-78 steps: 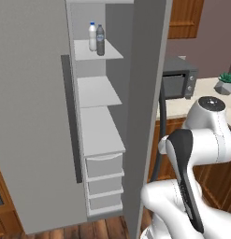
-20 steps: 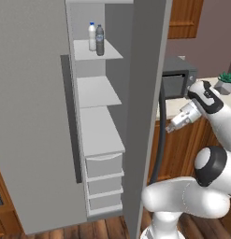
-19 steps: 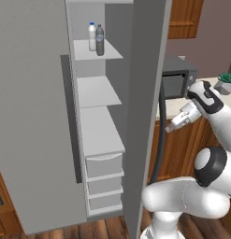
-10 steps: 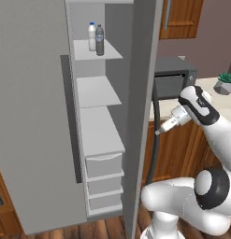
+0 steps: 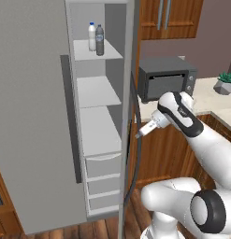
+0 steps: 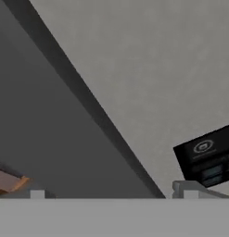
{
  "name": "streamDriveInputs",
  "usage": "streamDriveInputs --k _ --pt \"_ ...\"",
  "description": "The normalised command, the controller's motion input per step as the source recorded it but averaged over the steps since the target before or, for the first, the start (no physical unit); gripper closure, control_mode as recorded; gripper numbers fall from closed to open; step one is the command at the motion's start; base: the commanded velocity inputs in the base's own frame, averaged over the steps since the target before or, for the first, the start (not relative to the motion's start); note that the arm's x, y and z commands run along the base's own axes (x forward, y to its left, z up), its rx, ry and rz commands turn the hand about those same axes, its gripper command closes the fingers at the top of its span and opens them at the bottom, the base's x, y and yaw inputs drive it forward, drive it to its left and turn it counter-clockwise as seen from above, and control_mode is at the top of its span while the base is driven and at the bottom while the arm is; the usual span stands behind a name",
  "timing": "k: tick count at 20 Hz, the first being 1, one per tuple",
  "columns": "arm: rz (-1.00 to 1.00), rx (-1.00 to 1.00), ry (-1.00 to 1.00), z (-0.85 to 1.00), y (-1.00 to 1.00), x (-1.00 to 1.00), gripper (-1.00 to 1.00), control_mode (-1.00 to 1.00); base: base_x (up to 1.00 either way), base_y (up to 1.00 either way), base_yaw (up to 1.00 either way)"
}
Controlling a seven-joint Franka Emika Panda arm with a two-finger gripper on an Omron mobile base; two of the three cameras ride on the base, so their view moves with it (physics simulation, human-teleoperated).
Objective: Take the bottled waters from the counter and place them in the freezer to freeze. Close the freezer door after placing the bottles.
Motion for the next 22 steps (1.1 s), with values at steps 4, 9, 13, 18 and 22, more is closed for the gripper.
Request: streamDriveInputs --k 4,9,13,18,22 --pt "-0.01 -0.05 -0.03 0.00 0.49 0.11 -1.00 -1.00 0.00 0.00 0.00" --pt "-0.01 -0.06 -0.06 0.00 0.47 0.11 -1.00 -1.00 0.00 0.00 0.00" --pt "-0.03 -0.08 -0.06 0.00 0.44 0.38 -1.00 -1.00 0.00 0.00 0.00" --pt "-0.04 -0.08 -0.03 0.00 0.42 0.46 -1.00 -1.00 0.00 0.00 0.00" --pt "-0.04 -0.06 -0.02 0.00 0.37 0.46 -1.00 -1.00 0.00 0.00 0.00"
